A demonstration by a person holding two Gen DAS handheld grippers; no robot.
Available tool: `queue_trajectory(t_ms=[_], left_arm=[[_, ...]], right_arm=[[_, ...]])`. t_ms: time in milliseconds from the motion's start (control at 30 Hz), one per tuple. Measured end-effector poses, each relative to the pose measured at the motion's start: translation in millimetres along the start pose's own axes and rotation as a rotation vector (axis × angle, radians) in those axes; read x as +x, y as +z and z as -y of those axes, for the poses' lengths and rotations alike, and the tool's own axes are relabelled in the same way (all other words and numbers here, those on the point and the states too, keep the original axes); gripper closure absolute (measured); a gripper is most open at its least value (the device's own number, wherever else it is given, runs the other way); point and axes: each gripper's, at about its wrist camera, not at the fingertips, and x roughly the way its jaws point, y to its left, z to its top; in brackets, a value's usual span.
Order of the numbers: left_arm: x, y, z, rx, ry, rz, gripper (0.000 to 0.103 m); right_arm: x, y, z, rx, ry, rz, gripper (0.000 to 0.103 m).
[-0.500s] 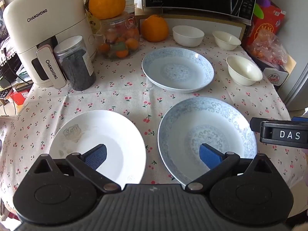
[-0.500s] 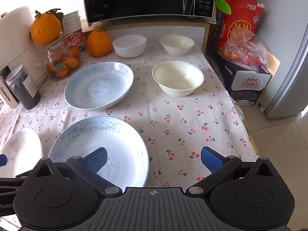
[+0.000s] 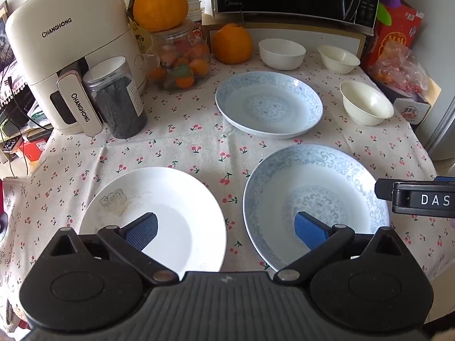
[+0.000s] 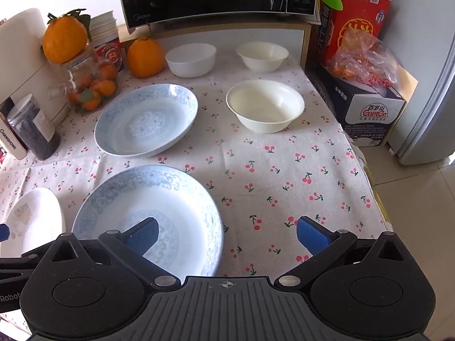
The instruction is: Organize plates and bowls
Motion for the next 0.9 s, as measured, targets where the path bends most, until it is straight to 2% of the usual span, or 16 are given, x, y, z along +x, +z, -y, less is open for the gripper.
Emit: queue_trajectory(t_ms=[900], left_arm=[[-1.6, 4.6, 0.9, 0.003, 0.003, 0.003, 0.0]], right_arm=[[1.0, -0.6, 2.2, 0.016, 0.012, -0.016, 0.0]])
